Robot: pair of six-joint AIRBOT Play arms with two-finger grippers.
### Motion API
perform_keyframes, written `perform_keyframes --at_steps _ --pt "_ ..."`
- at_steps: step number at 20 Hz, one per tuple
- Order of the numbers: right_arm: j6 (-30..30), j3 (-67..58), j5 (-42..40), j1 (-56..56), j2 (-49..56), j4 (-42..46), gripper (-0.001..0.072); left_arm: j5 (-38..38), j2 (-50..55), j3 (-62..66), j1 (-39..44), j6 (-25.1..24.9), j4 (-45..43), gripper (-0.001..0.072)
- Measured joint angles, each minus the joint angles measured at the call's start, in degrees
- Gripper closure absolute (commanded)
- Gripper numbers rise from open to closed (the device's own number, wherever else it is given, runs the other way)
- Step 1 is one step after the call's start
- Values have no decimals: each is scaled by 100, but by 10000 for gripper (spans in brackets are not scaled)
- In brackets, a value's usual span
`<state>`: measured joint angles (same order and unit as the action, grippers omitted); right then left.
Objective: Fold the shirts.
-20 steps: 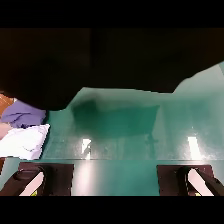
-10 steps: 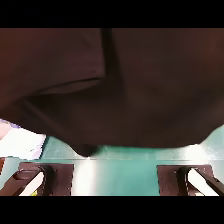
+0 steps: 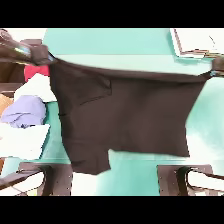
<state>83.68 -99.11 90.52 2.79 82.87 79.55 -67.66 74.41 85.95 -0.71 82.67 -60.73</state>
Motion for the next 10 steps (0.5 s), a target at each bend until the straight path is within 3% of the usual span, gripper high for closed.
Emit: perform_keyframes --at_steps 6,10 --pt "-201 -1027 -601 -50 1585 -380 694 758 1659 317 0 -352 146 682" --pt "-319 -1427 -481 -55 1958 -437 694 595 1932 555 -2 -435 98 682"
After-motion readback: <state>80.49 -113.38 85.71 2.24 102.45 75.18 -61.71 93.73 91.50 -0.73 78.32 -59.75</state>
